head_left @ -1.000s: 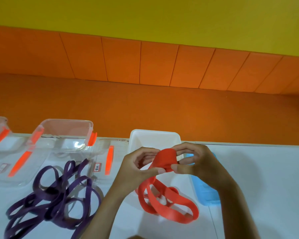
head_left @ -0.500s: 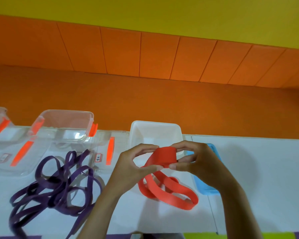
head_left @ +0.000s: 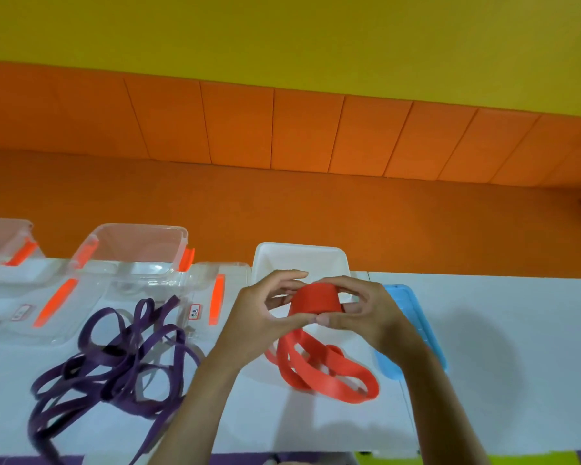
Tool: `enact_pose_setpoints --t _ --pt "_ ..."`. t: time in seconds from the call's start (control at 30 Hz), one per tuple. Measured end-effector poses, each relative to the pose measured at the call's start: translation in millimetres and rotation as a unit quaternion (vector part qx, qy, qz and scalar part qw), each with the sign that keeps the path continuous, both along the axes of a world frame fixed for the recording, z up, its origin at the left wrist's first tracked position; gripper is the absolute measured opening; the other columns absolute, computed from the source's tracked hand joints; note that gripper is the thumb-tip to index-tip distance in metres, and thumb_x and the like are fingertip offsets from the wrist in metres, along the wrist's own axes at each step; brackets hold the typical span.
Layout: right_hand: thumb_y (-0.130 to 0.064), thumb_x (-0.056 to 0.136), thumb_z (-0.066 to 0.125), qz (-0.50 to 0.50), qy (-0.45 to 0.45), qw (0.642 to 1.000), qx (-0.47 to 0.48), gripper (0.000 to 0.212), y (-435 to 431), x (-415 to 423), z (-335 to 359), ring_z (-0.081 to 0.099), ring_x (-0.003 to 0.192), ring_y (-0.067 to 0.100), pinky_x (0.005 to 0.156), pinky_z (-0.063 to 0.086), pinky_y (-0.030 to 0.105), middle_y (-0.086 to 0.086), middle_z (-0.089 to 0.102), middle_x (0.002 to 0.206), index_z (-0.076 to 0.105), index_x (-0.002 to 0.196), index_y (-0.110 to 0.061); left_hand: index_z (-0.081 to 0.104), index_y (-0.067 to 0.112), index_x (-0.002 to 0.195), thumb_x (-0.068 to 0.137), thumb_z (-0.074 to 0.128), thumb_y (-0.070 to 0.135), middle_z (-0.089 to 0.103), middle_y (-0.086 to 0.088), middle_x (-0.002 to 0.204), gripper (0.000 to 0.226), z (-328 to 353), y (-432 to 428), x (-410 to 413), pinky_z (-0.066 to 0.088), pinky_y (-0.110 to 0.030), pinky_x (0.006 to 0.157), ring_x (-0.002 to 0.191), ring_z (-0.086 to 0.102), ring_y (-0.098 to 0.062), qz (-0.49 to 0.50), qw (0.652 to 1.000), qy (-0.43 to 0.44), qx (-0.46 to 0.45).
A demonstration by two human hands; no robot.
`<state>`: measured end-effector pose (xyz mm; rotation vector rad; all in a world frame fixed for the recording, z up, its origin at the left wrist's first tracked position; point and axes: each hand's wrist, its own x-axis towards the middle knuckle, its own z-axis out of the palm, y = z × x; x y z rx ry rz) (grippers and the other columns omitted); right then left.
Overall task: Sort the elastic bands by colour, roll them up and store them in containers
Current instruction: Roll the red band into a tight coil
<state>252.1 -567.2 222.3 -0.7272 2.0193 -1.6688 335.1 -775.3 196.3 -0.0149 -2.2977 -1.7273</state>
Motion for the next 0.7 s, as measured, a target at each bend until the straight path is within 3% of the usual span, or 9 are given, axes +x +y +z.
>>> enact_pose_setpoints --t 0.13,0.23,0.37,0.47,0.6,0.7 --pt "-0.026 0.082 0.091 0.012 -0.078 0.992 -0.095 0.052 6 7 -6 0.074 0.111 0.031 0.087 0.062 0.039 0.008 0.074 0.124 0.070 0.129 -0.019 0.071 0.050 0.119 0.072 0.092 0.052 0.075 0.023 0.120 0.052 11 0 3 0.052 -0.014 0.100 0.119 0.069 -0.003 -0.002 1.000 0.004 -0.025" --pt "-0.023 0.084 0.090 0.022 -0.124 0.988 -0.085 0.053 8 11 -13 0.072 0.117 0.032 0.088 0.063 0.044 0.005 0.071 0.131 0.069 0.132 -0.024 0.074 0.052 0.109 0.071 0.095 0.041 0.076 0.028 0.111 0.045 22 -4 3 0.046 -0.005 0.097 0.111 0.070 0.006 -0.020 0.998 -0.017 -0.062" --pt "-0.041 0.073 0.095 -0.003 0.043 0.998 0.054 0.063 23 6 -8 0.069 0.114 0.015 0.082 0.063 0.032 -0.015 0.065 0.130 0.070 0.130 -0.043 0.077 0.042 0.110 0.071 0.091 0.042 0.074 0.034 0.106 0.042 22 2 7 0.031 0.001 0.106 0.108 0.063 0.019 -0.036 0.992 -0.006 -0.120" --pt "-0.043 0.071 0.093 0.006 0.055 0.996 0.068 0.058 30 0 5 0.074 0.105 0.016 0.073 0.067 0.040 -0.015 0.071 0.121 0.071 0.125 -0.043 0.073 0.040 0.121 0.074 0.090 0.049 0.074 0.031 0.112 0.051 20 10 9 0.043 -0.007 0.103 0.113 0.065 0.011 -0.033 0.992 0.015 -0.120" --pt "-0.027 0.071 0.094 0.009 -0.057 0.998 -0.022 0.050 32 1 15 0.079 0.095 0.029 0.069 0.066 0.045 -0.006 0.073 0.114 0.074 0.117 -0.031 0.072 0.044 0.124 0.074 0.094 0.042 0.074 0.024 0.123 0.055 16 14 15 0.052 -0.015 0.101 0.119 0.069 -0.002 -0.010 0.999 0.036 -0.027" --pt "-0.025 0.072 0.096 0.008 -0.111 0.991 -0.078 0.050 28 8 7 0.078 0.096 0.037 0.074 0.065 0.049 0.003 0.072 0.120 0.070 0.115 -0.023 0.072 0.044 0.121 0.071 0.095 0.044 0.075 0.023 0.121 0.055 17 15 15 0.053 -0.018 0.102 0.118 0.070 -0.002 0.002 0.999 0.024 -0.035"
